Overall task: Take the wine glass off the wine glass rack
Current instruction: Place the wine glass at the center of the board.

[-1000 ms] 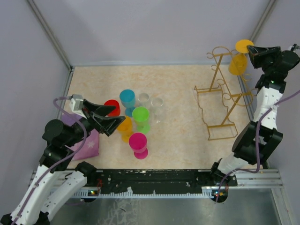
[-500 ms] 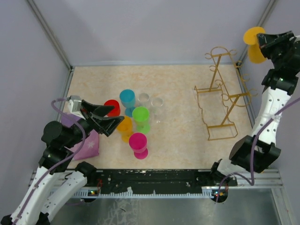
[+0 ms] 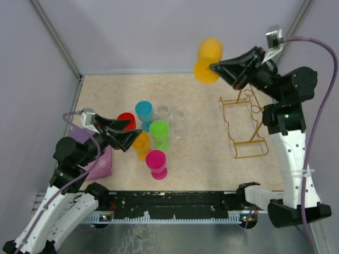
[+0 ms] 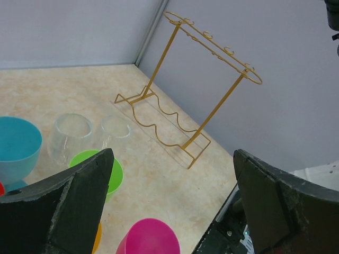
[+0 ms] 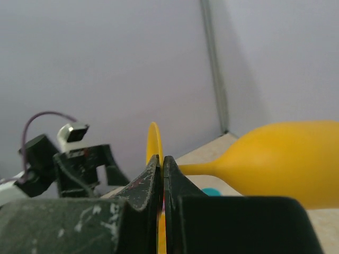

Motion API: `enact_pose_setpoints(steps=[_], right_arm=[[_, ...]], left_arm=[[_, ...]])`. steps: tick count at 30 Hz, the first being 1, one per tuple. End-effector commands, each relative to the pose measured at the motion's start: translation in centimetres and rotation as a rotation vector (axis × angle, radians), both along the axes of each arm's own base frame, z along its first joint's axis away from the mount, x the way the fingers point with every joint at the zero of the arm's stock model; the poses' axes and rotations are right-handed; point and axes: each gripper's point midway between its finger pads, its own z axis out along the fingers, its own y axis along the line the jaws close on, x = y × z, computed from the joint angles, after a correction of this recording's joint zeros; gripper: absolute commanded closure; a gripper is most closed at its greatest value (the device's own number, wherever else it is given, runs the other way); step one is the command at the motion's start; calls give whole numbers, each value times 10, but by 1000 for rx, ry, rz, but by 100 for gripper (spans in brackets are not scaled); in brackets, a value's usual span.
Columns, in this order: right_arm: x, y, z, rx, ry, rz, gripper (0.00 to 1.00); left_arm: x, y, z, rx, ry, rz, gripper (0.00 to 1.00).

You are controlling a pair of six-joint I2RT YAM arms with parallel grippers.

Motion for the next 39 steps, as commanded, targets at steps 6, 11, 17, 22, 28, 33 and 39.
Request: enact_pose_setpoints(steps=[6, 11, 17, 22, 28, 33, 39], right_arm=[[-63, 73, -86, -194, 92, 243, 100], [-50, 87, -133, -235, 223, 179, 100], [-55, 98, -151, -223, 245, 178, 100], [-60, 105, -164, -241, 261, 195, 100], [-81, 109, -159, -226, 240, 285, 100], [-93, 108, -155, -213, 229, 331, 100], [-100, 106, -152, -202, 224, 351, 100]], left_arm=[[-12, -10, 23, -151, -82, -97, 1], [-20, -29, 25, -160, -57, -235, 8], [-22, -68, 21, -131, 23, -408, 13], [-35, -103, 25, -120, -25, -466, 14], [-25, -114, 15, -157, 22, -440, 21], [-17, -112, 13, -196, 39, -392, 30], [-28, -120, 13, -184, 18, -472, 50]])
